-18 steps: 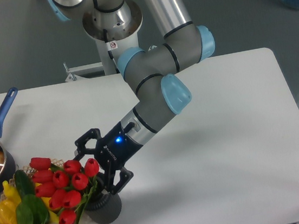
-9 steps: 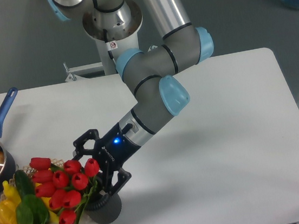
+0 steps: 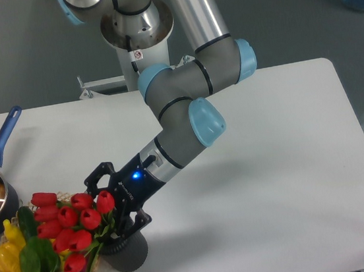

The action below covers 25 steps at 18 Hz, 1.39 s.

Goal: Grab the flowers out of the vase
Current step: 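Close the gripper on the tulip stems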

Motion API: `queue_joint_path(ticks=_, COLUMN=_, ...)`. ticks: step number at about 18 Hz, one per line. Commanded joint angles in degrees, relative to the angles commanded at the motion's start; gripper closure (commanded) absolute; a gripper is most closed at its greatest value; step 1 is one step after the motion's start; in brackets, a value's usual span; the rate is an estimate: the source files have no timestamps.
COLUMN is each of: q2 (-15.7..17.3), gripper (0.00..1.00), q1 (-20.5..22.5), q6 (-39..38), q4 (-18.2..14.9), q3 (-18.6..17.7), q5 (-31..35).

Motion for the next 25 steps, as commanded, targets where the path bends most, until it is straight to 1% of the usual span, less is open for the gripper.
queue_joint_path(ticks=11, q2=0.26, gripper=0.23, q1=0.97, q6=1.41, q4=-0.09, q3=0.0, q5=0.0)
queue_joint_path(ticks=13, q2=0.35, gripper=0.33, q1=1.23, q6=1.41, q4=-0.09, q3=0.0, q5=0.0)
queue_joint_path(ticks=14, q2=0.35, gripper=0.36, q1=1.32, q6=1.41, q4=-0.09, q3=-0.26, q5=0.0)
queue_joint_path(ticks=17, q2=0.44, gripper=0.39, q1=1.93, q6=1.41, q4=-0.09, q3=-0.44, q5=0.0)
queue_joint_path(ticks=19, q2=0.62, gripper=0.48, q1=1.93, q6=1.41, q4=-0.17, q3=-0.7, q5=-0.09)
queue_joint_path(ticks=20, q2=0.96, gripper=0.5, q1=1.93, q6=1.41, q4=-0.17, q3=-1.05, q5=-0.09)
queue_joint_path(ticks=23, q2=1.06, gripper=0.51, q1=2.11, q6=1.41, q4=-0.17, q3=-1.14, q5=-0.17)
queue_joint_path(ticks=25, q2=1.06, gripper=0.54, q1=2.11, q6=1.06, q4=-0.17, q3=-1.14, q5=-0.26)
